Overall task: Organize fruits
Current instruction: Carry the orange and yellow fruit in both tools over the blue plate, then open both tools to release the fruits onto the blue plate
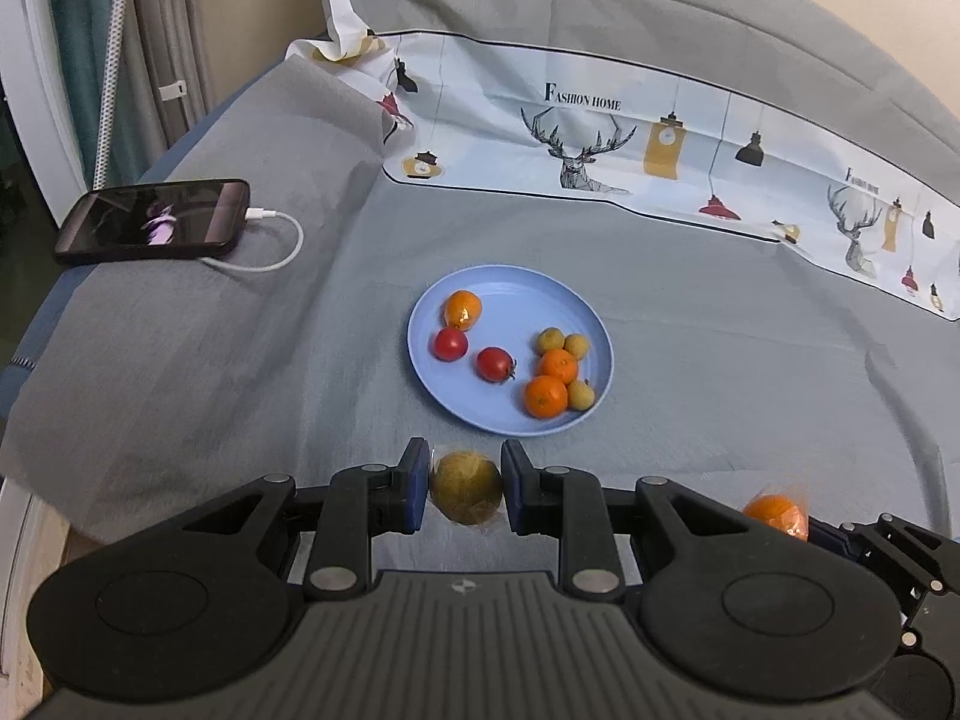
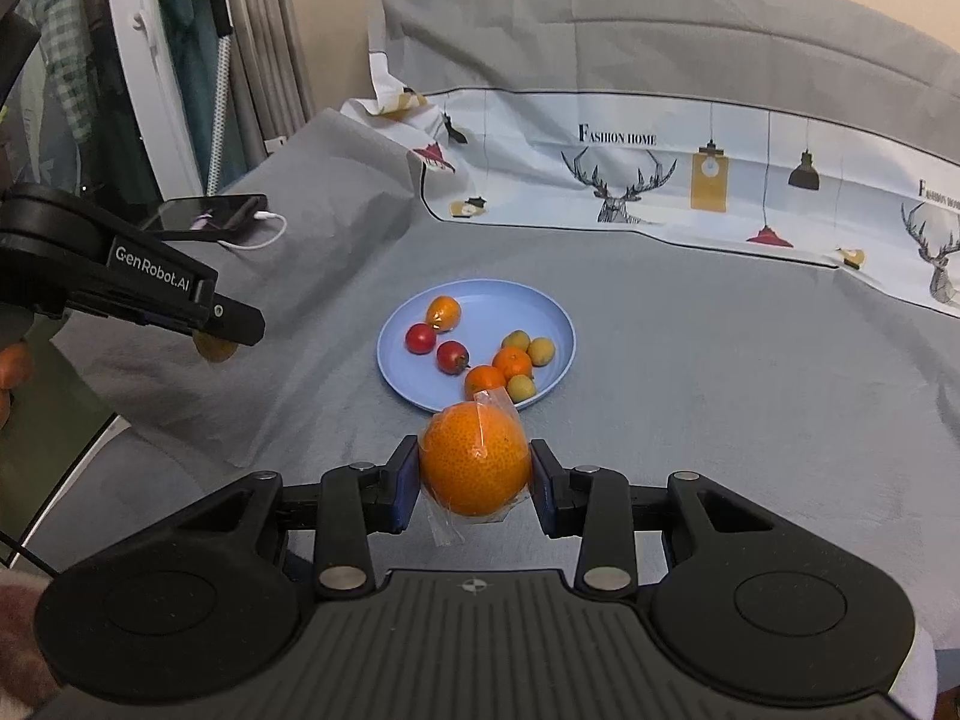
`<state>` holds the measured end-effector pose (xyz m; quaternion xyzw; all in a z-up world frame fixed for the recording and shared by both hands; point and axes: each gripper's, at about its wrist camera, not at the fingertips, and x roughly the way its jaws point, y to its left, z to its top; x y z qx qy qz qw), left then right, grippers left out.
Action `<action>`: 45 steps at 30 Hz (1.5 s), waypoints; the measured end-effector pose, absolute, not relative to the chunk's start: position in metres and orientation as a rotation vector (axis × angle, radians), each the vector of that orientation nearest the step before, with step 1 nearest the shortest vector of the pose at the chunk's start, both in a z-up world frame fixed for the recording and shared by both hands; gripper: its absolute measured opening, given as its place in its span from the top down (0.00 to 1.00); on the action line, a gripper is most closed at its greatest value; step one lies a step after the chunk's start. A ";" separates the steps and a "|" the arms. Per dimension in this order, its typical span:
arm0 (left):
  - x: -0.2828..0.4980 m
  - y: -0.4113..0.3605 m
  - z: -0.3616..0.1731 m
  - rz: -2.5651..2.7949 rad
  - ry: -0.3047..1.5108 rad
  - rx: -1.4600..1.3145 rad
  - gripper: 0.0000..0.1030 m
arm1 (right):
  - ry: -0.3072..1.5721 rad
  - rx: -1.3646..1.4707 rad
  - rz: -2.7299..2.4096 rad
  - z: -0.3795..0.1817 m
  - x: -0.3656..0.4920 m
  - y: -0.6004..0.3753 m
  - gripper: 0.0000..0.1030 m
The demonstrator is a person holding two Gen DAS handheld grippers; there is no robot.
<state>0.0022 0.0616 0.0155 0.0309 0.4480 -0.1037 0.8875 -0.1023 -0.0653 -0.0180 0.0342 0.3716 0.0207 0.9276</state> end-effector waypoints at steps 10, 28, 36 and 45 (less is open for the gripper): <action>0.065 0.050 -0.010 -0.199 0.994 0.063 0.73 | 0.802 0.080 0.056 -0.043 -0.042 -0.077 0.62; 0.187 0.017 -0.077 -0.213 1.038 0.092 0.73 | 0.795 -0.036 0.090 -0.101 0.091 -0.087 0.62; 0.209 0.023 -0.101 -0.161 1.076 0.113 0.08 | 0.839 -0.068 0.119 -0.129 0.126 -0.078 0.48; 0.166 0.040 -0.078 -0.107 1.080 0.105 0.00 | 0.878 -0.083 0.042 -0.110 0.083 -0.074 0.13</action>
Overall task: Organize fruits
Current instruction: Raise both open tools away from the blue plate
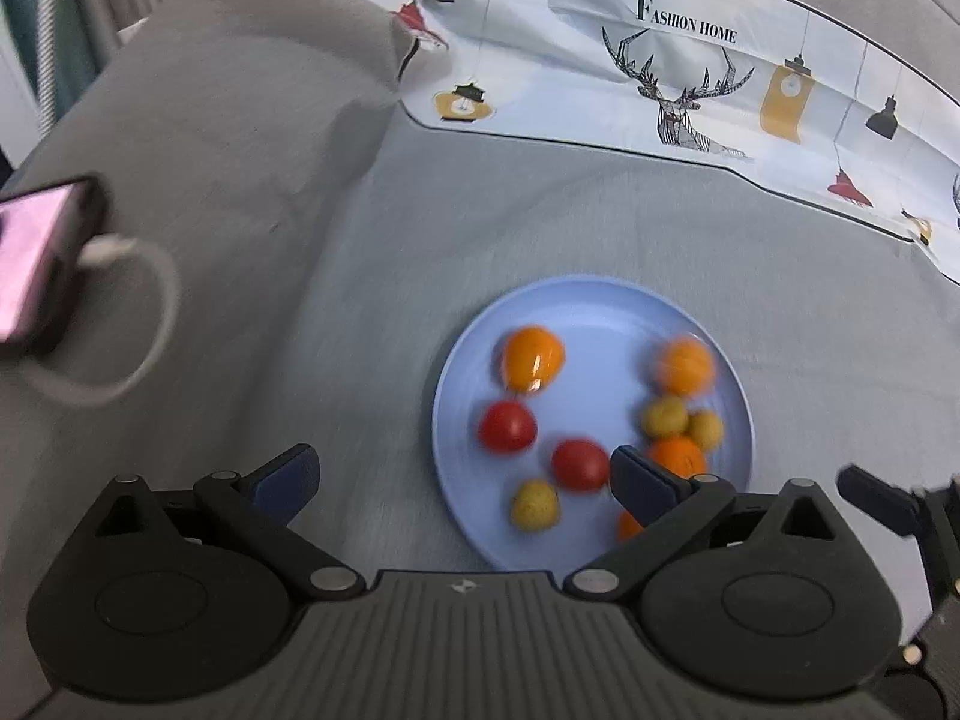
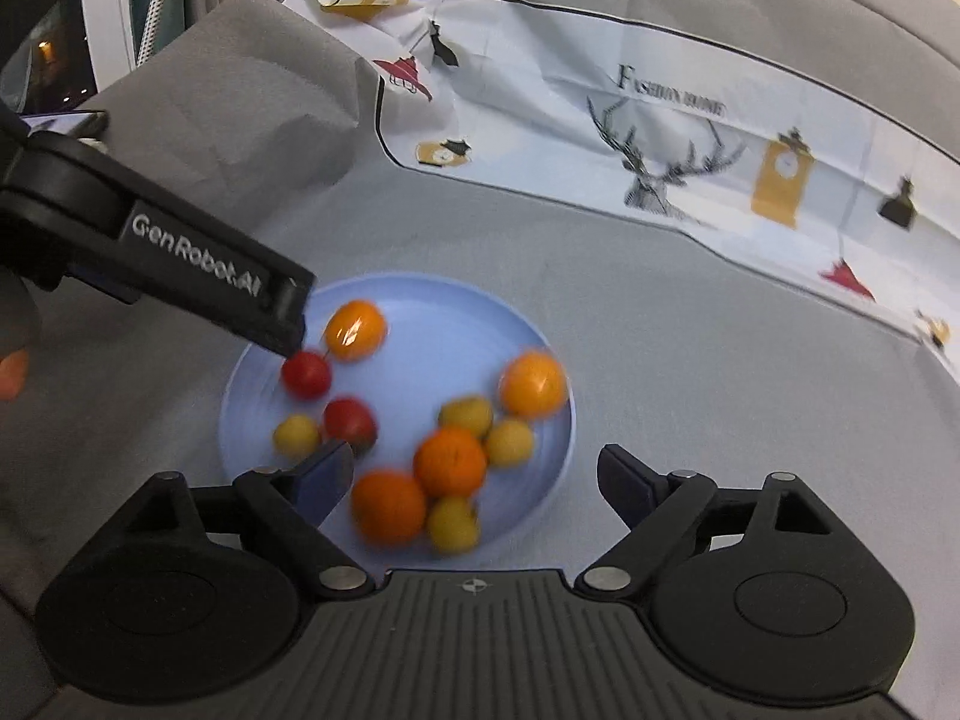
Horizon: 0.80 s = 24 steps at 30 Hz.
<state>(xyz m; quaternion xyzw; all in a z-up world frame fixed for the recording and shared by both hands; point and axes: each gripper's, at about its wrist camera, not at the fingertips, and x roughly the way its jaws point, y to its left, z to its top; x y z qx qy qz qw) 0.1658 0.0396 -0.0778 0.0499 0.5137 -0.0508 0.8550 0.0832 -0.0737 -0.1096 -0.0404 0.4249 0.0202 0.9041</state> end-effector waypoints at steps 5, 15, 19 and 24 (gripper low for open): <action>0.119 0.043 -0.055 -0.097 1.054 0.120 0.00 | 0.880 -0.038 0.005 -0.082 0.034 -0.072 0.11; 0.038 0.055 -0.015 -0.084 0.969 0.109 0.00 | 0.751 -0.026 -0.064 -0.033 -0.049 -0.051 0.04; 0.012 0.057 -0.002 -0.084 0.922 0.139 0.00 | 0.722 -0.035 -0.072 -0.025 -0.073 -0.044 0.03; -0.014 0.056 0.009 -0.091 0.875 0.170 0.00 | 0.679 -0.028 -0.103 -0.015 -0.095 -0.041 0.03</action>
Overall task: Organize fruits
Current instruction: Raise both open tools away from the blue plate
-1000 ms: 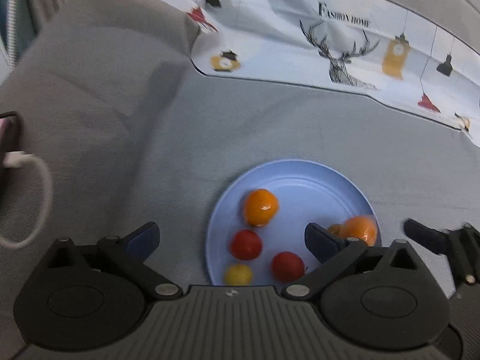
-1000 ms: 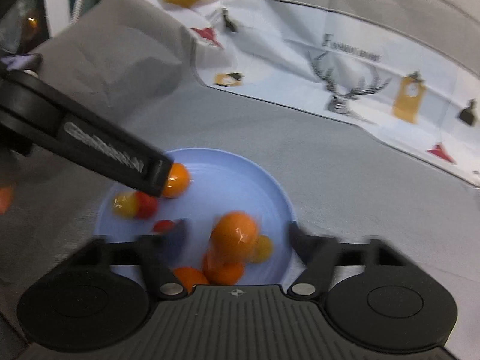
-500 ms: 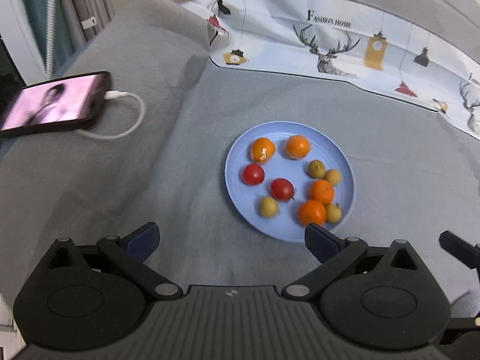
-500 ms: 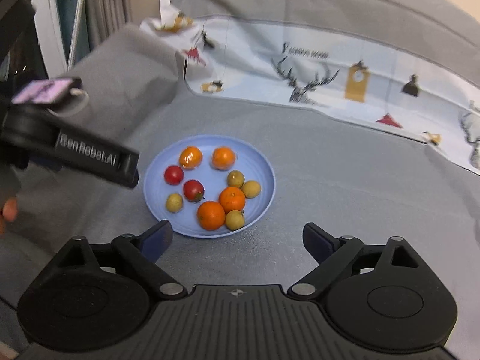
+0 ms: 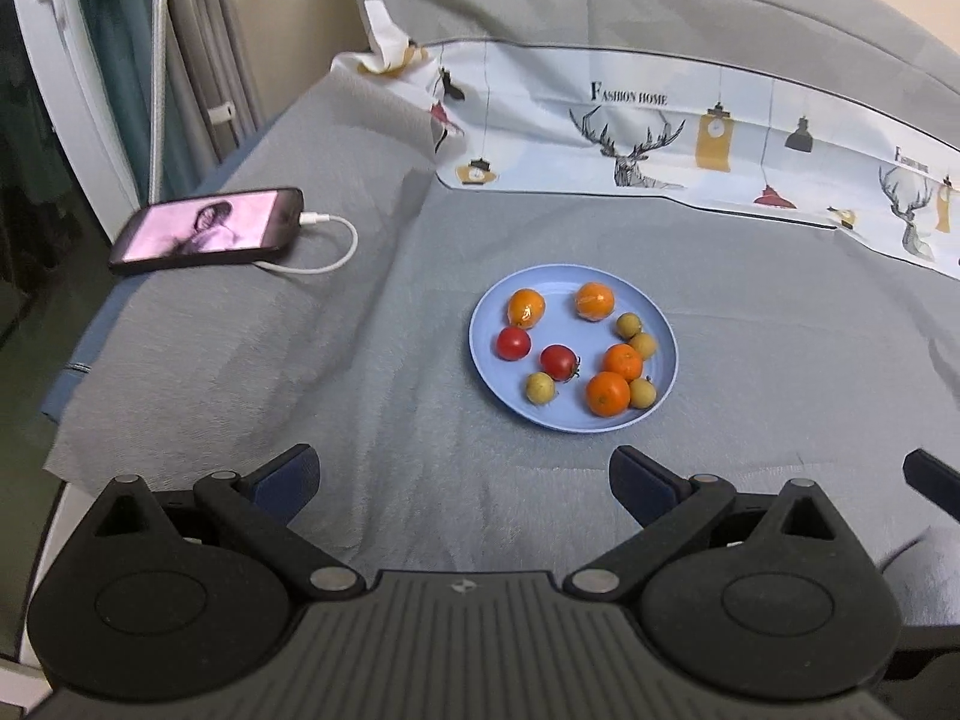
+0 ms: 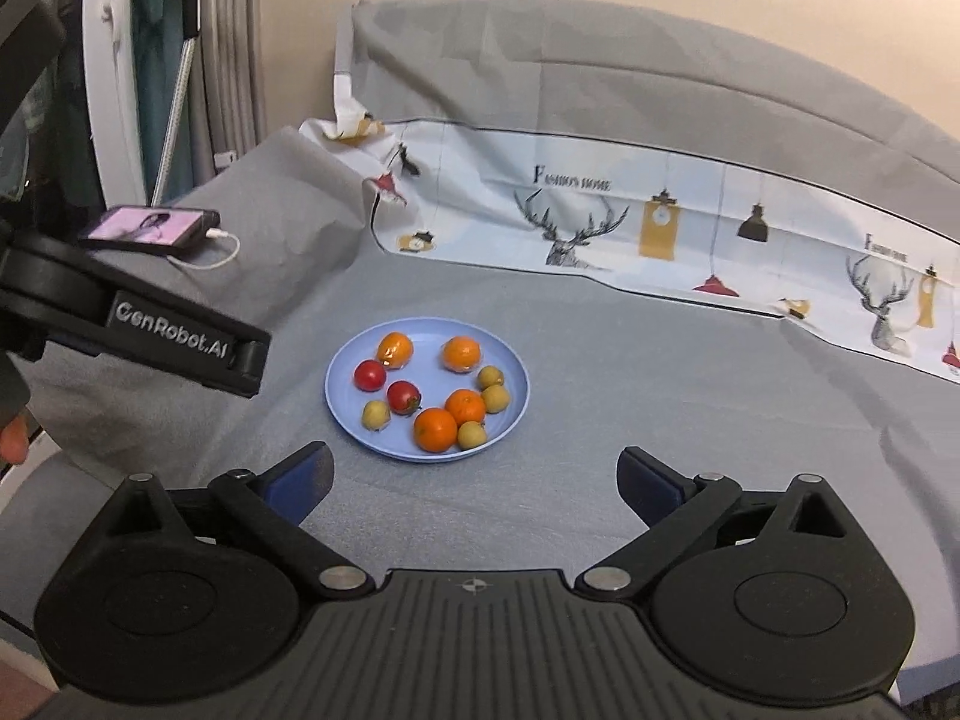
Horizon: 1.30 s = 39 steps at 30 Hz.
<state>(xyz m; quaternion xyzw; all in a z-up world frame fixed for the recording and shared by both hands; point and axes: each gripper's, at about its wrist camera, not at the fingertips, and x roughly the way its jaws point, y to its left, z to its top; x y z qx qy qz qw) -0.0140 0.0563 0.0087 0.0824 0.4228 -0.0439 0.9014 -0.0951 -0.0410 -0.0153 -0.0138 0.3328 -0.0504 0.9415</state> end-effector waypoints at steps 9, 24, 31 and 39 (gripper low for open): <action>-0.038 0.053 0.013 -0.107 0.832 0.190 0.00 | 0.624 -0.015 -0.146 -0.005 -0.122 -0.041 0.02; -0.020 0.086 0.004 -0.077 0.897 0.073 0.00 | 0.644 -0.068 -0.140 -0.011 -0.118 -0.031 0.01; -0.014 0.096 0.004 -0.018 0.880 0.022 0.00 | 0.652 -0.090 -0.135 -0.013 -0.112 -0.026 0.01; -0.007 0.095 0.001 0.028 0.873 0.137 0.00 | 0.658 -0.101 -0.126 -0.014 -0.107 -0.024 0.01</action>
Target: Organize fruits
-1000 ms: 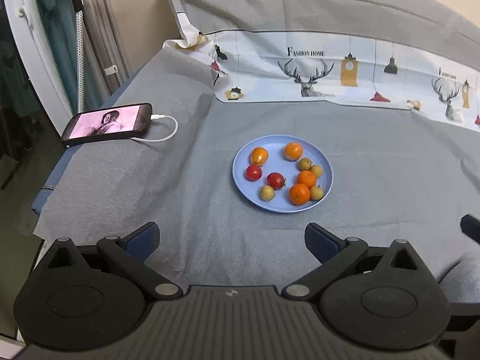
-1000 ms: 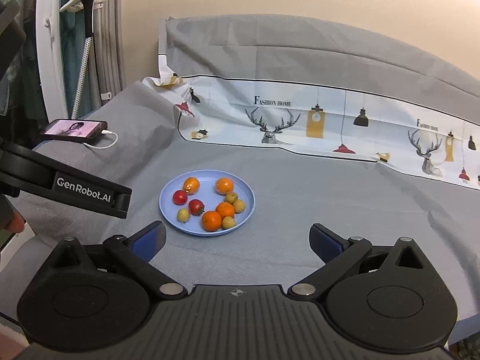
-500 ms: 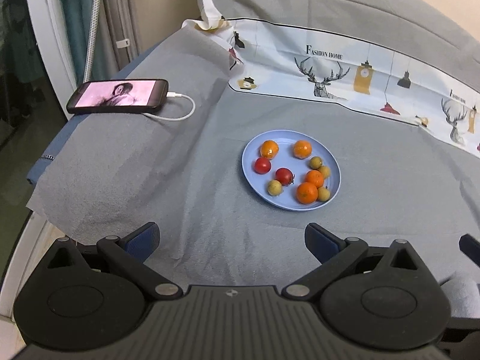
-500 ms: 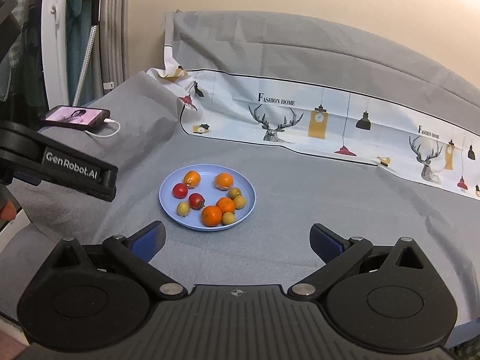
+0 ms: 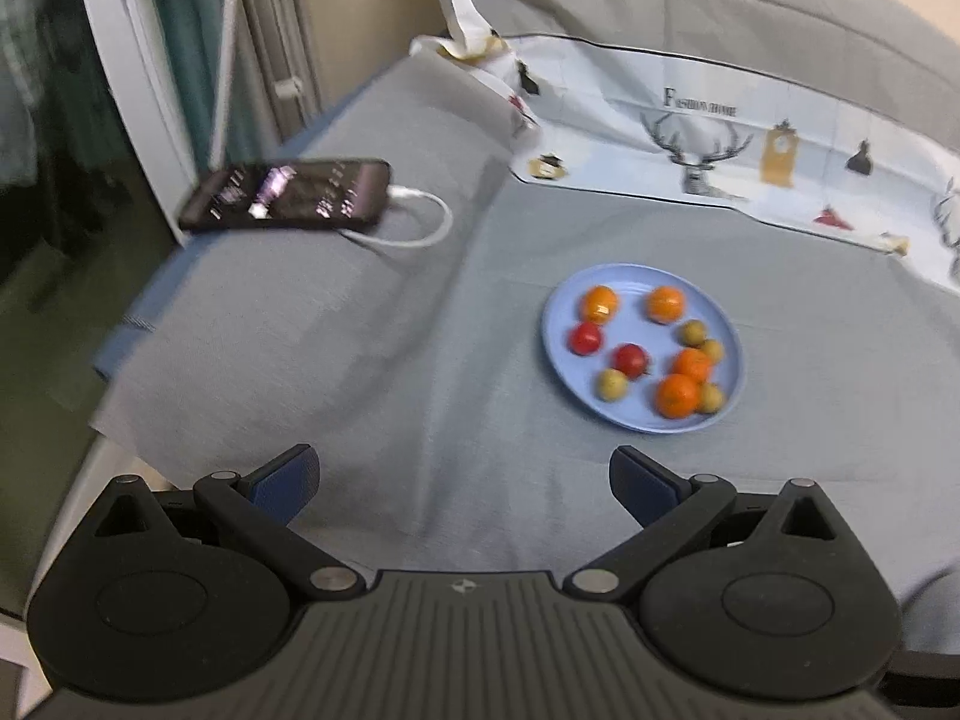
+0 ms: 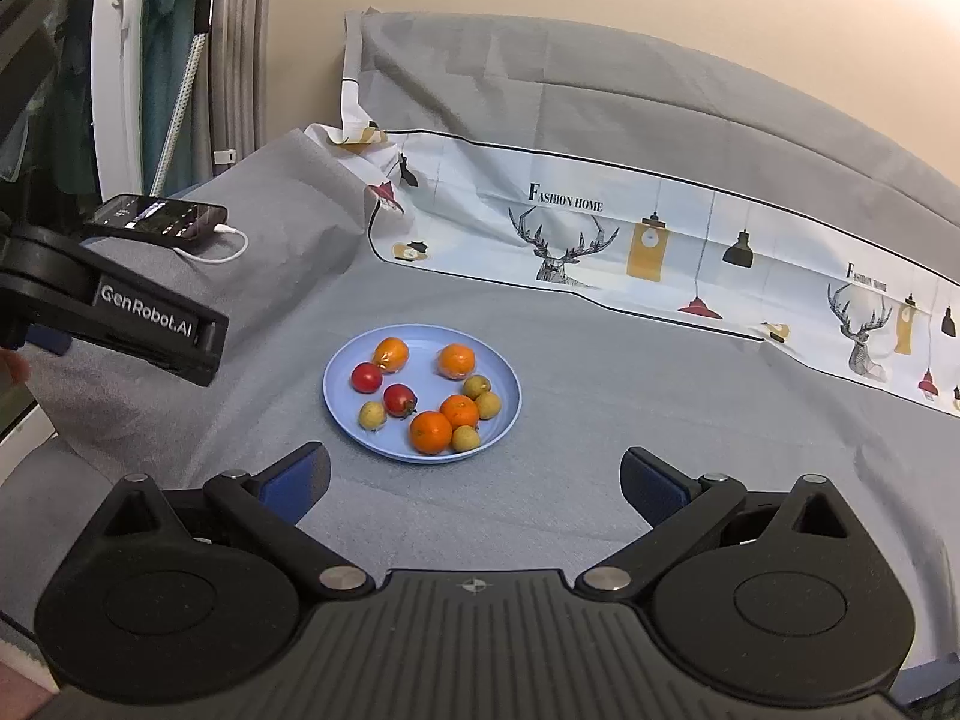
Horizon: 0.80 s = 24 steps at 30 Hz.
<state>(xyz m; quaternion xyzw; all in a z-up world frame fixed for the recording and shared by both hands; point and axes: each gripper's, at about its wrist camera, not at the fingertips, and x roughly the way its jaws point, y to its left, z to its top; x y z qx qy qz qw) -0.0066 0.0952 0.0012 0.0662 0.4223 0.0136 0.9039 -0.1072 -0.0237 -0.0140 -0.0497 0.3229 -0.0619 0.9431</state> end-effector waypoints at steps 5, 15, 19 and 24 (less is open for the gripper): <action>-0.005 0.098 0.002 0.003 0.889 0.098 0.00 | 0.658 -0.109 -0.124 -0.014 -0.105 -0.022 0.01; -0.005 0.094 0.002 -0.002 0.905 0.127 0.00 | 0.648 -0.113 -0.117 -0.013 -0.105 -0.024 0.01; -0.005 0.092 0.003 0.007 0.898 0.132 0.00 | 0.649 -0.113 -0.117 -0.012 -0.105 -0.024 0.01; -0.007 0.090 0.004 0.009 0.889 0.145 0.00 | 0.645 -0.111 -0.118 -0.012 -0.107 -0.023 0.01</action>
